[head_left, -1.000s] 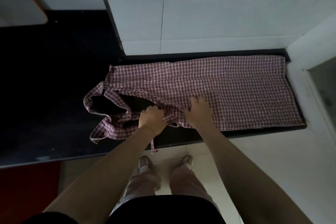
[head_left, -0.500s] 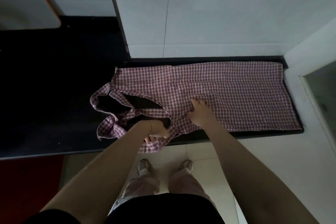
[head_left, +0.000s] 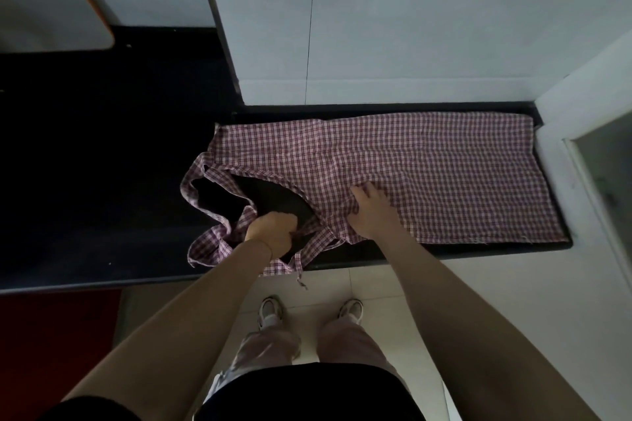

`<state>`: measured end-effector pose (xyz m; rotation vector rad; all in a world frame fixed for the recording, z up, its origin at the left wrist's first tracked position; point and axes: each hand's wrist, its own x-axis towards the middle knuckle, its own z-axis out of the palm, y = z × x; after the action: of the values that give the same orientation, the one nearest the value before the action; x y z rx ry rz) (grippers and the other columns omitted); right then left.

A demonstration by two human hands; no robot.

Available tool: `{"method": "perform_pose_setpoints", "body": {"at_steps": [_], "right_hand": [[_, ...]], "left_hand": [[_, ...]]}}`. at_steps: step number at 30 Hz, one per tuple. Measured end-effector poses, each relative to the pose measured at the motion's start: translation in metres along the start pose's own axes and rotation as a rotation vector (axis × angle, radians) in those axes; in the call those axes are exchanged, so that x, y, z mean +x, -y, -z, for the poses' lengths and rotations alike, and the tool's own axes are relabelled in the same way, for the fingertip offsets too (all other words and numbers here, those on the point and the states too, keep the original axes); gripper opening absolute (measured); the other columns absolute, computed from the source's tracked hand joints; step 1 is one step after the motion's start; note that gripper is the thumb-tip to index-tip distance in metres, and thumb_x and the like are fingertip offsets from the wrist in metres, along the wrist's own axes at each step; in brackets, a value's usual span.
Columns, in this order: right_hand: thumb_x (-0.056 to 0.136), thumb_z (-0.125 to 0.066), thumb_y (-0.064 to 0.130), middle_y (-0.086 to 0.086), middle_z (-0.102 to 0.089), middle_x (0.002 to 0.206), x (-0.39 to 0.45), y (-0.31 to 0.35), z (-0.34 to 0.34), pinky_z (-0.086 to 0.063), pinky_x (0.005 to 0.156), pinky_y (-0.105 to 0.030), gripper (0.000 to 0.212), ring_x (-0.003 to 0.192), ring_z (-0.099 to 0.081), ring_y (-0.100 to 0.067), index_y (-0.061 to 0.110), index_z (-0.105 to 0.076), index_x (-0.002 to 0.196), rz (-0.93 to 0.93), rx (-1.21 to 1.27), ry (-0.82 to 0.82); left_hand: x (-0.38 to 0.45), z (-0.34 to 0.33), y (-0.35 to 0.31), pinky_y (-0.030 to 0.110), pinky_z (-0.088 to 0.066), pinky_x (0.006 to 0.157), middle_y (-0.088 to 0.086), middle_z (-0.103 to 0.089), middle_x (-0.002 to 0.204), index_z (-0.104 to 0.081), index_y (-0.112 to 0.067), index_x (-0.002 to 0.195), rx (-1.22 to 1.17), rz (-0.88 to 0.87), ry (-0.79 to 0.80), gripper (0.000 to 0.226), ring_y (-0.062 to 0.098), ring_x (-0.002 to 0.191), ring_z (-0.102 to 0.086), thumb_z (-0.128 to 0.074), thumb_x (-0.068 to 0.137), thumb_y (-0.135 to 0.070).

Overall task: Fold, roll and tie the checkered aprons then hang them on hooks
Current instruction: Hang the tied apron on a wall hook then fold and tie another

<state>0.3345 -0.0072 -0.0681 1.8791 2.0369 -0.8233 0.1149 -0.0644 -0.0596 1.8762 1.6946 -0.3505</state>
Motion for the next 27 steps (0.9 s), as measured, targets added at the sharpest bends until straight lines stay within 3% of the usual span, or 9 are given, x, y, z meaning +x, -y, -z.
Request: {"method": "perform_pose_setpoints", "body": {"at_steps": [5,8,11,14,16,19,23,25,27], "right_hand": [[0.098,-0.049,0.039,-0.001,-0.006,0.166,0.006,0.003,0.011,-0.023,0.119,-0.052,0.066,0.149,-0.01,-0.034,0.03,-0.019,0.156,-0.009,0.008,0.058],[0.098,-0.049,0.034,-0.005,-0.016,0.163,0.008,0.004,0.014,-0.024,0.118,-0.05,0.062,0.146,-0.018,-0.035,0.027,-0.025,0.154,-0.002,0.055,0.044],[0.095,-0.053,0.025,-0.012,-0.035,0.15,0.01,0.002,0.014,-0.035,0.112,-0.046,0.051,0.133,-0.038,-0.034,0.02,-0.042,0.145,0.051,0.168,-0.037],[0.095,-0.053,0.02,-0.013,-0.038,0.142,0.007,-0.003,0.017,-0.045,0.103,-0.045,0.047,0.123,-0.045,-0.029,0.014,-0.045,0.141,-0.002,0.191,-0.142],[0.093,-0.056,0.022,-0.014,-0.041,0.139,0.004,-0.012,0.02,-0.046,0.101,-0.047,0.043,0.121,-0.046,-0.03,0.014,-0.046,0.134,-0.074,0.135,-0.252],[0.09,-0.059,0.029,-0.014,-0.042,0.138,-0.002,-0.04,0.017,-0.043,0.104,-0.05,0.049,0.122,-0.046,-0.031,0.015,-0.042,0.135,-0.155,0.132,-0.209],[0.091,-0.06,0.033,-0.012,-0.039,0.148,-0.009,-0.072,0.018,-0.032,0.115,-0.046,0.06,0.133,-0.039,-0.031,0.017,-0.039,0.144,-0.063,0.18,-0.073],[0.089,-0.064,0.047,-0.006,-0.027,0.159,-0.014,-0.079,0.022,-0.024,0.12,-0.044,0.078,0.144,-0.028,-0.028,0.019,-0.03,0.153,0.007,0.282,-0.039],[0.078,-0.07,0.064,-0.002,-0.01,0.164,-0.022,-0.084,0.023,-0.018,0.122,-0.048,0.105,0.149,-0.016,-0.027,0.023,-0.016,0.157,0.044,0.293,0.049]], "left_hand": [[-0.004,0.034,-0.014,0.025,-0.051,0.07,0.012,-0.07,0.108,-0.07,-0.005,0.111,0.173,-0.024,0.732,0.028,0.021,0.093,-0.061,-0.069,0.091,-0.024],[0.0,0.033,-0.013,0.038,-0.053,0.088,0.012,-0.066,0.104,-0.066,-0.003,0.1,0.129,0.045,0.376,0.018,0.027,0.096,-0.062,-0.056,0.095,-0.017],[0.004,0.022,-0.026,0.039,-0.05,0.088,0.014,-0.065,0.113,-0.064,-0.005,0.107,-0.202,0.08,0.07,0.031,0.03,0.103,-0.061,-0.046,0.099,-0.029],[-0.002,0.005,-0.053,0.038,-0.051,0.088,0.007,-0.057,0.117,-0.06,-0.012,0.116,-0.193,0.075,0.076,0.045,0.026,0.105,-0.058,-0.057,0.091,-0.05],[-0.002,-0.011,-0.064,0.036,-0.051,0.084,0.006,-0.056,0.112,-0.062,-0.014,0.107,-0.266,0.113,0.019,0.032,0.025,0.101,-0.057,-0.063,0.089,-0.04],[0.003,-0.014,-0.064,0.03,-0.045,0.067,0.005,-0.058,0.076,-0.059,-0.012,0.071,-0.717,0.252,0.045,0.024,0.02,0.074,-0.056,-0.062,0.089,-0.026],[-0.002,0.01,-0.061,0.029,-0.049,0.059,0.014,-0.064,0.07,-0.065,-0.001,0.077,-1.377,0.388,0.195,0.025,0.021,0.059,-0.058,-0.054,0.094,-0.016],[-0.003,0.017,-0.06,0.028,-0.044,0.053,0.011,-0.055,0.056,-0.059,-0.003,0.07,-1.359,0.429,0.243,0.028,0.02,0.047,-0.049,-0.047,0.093,-0.012],[-0.002,0.019,-0.057,0.027,-0.041,0.053,0.011,-0.051,0.054,-0.059,-0.003,0.068,-1.035,0.427,0.27,0.03,0.02,0.046,-0.046,-0.047,0.092,-0.017]]}}
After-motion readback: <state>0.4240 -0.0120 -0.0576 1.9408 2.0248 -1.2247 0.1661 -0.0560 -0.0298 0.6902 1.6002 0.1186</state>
